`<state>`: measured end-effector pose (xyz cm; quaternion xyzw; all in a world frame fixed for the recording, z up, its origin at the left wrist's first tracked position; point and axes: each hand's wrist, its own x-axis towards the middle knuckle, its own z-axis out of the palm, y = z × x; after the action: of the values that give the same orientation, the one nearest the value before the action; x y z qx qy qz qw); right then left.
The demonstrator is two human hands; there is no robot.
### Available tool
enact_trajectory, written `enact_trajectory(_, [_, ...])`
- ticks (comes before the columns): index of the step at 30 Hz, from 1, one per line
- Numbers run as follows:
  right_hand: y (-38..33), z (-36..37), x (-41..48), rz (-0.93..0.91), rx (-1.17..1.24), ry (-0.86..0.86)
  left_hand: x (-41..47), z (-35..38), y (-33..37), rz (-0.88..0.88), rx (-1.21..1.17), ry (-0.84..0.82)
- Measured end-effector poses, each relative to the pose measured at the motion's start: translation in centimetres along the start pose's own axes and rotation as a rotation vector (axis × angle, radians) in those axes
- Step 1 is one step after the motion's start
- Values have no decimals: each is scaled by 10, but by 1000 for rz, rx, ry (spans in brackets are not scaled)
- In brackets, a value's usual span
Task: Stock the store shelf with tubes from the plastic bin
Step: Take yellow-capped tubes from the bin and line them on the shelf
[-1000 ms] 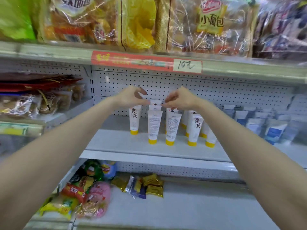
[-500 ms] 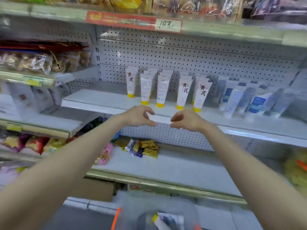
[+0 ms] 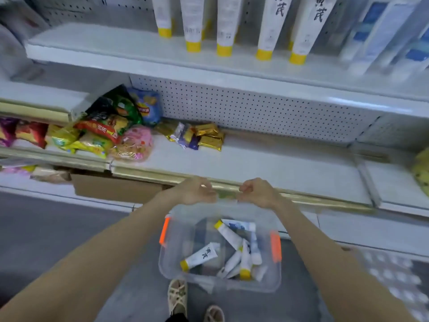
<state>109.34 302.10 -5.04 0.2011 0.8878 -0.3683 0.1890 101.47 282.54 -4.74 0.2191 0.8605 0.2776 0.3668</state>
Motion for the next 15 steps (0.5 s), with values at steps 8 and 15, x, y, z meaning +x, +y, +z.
enact_trajectory(8, [81, 97, 40, 233, 75, -126, 53, 81, -92, -154, -43, -187])
enact_trajectory(15, [131, 163, 74, 389, 200, -35, 94, 140, -156, -291, -104, -249])
